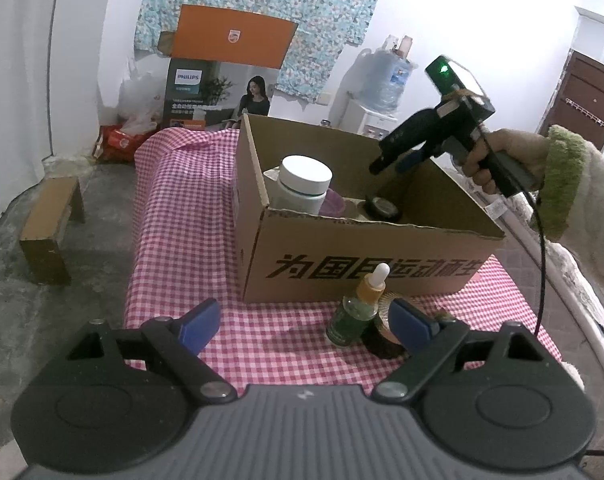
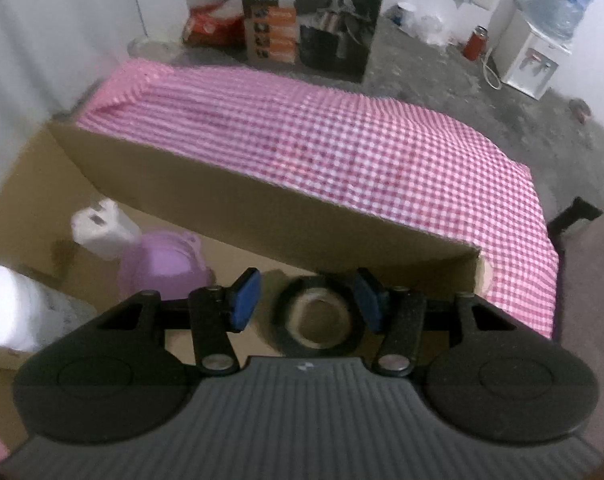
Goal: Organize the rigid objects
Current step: 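Push the black tape roll flat inside the box with the right tool, then grasp the green dropper bottle by its neck with the right tool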
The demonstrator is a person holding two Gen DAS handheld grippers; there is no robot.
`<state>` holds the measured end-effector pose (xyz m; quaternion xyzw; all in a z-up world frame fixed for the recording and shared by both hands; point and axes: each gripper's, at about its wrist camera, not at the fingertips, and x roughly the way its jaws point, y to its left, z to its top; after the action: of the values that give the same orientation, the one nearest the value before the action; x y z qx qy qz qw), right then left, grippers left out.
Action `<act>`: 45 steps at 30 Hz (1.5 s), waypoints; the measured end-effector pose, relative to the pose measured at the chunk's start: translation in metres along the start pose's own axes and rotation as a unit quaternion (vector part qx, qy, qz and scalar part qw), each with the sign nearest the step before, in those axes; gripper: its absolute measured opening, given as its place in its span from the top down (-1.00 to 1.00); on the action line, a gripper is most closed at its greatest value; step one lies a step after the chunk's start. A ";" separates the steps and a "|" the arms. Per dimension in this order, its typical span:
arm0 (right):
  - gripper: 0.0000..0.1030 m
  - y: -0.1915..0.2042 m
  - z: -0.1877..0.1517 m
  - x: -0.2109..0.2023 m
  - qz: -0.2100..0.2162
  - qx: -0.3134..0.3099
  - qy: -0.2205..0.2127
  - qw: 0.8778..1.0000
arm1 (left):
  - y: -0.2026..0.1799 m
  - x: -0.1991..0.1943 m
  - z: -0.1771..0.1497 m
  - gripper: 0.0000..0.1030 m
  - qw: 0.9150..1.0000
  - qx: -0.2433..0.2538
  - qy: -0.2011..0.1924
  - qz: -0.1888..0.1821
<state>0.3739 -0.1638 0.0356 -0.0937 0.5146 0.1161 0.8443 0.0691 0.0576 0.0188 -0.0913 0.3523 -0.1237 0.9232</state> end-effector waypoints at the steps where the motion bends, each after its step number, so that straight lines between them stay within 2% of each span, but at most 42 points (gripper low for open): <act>1: 0.01 0.000 0.000 -0.007 0.010 0.003 -0.010 1.000 | 0.000 -0.001 0.000 -0.79 1.000 0.001 -0.001 0.000; 5: 0.00 0.004 -0.012 -0.049 0.061 0.015 -0.059 0.996 | -0.006 -0.001 0.001 -0.79 1.000 0.014 -0.005 -0.002; 9: -0.12 0.012 -0.040 -0.098 0.126 0.016 -0.103 0.987 | -0.017 0.007 0.001 -0.79 0.999 0.042 0.002 -0.006; 14: -0.32 0.033 -0.094 -0.158 0.179 -0.021 -0.155 0.971 | -0.038 0.021 -0.005 -0.79 0.996 0.087 0.004 -0.013; 17: -0.33 0.048 -0.132 -0.177 0.207 -0.043 -0.179 0.961 | -0.051 0.033 -0.015 -0.75 0.992 0.122 -0.010 0.004; 18: -0.33 0.052 -0.143 -0.180 0.216 -0.046 -0.181 0.958 | -0.055 0.039 -0.018 -0.68 0.991 0.131 -0.008 0.008; 20: -0.32 0.061 -0.167 -0.180 0.234 -0.047 -0.182 0.954 | -0.059 0.047 -0.022 -0.50 0.990 0.141 0.000 0.008; 23: -0.30 0.082 -0.193 -0.169 0.228 -0.055 -0.185 0.954 | -0.062 0.058 -0.027 -0.40 0.989 0.148 0.003 0.010; 26: -0.15 0.099 -0.209 -0.151 0.216 -0.053 -0.184 0.957 | -0.061 0.064 -0.028 -0.23 0.989 0.145 -0.004 0.011; 30: 0.07 0.113 -0.210 -0.124 0.225 -0.038 -0.174 0.958 | -0.060 0.069 -0.026 -0.07 0.990 0.140 -0.016 0.008; 33: 0.17 0.122 -0.204 -0.107 0.218 -0.039 -0.169 0.961 | -0.054 0.074 -0.024 0.21 0.991 0.134 -0.018 0.008; 36: 0.33 0.124 -0.198 -0.095 0.214 -0.030 -0.161 0.963 | -0.052 0.077 -0.023 0.36 0.991 0.131 -0.021 -0.006; 39: 0.50 0.124 -0.195 -0.082 0.214 -0.026 -0.152 0.965 | -0.053 0.081 -0.024 0.38 0.991 0.134 -0.020 -0.010; 45: 0.59 0.125 -0.195 -0.074 0.216 -0.025 -0.148 0.965 | -0.055 0.084 -0.025 0.38 0.991 0.134 -0.020 -0.007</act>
<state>0.1392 -0.1059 0.0088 0.0169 0.3885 0.3217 0.8633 0.1037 -0.0211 -0.0377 0.0287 0.3129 -0.1741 0.9333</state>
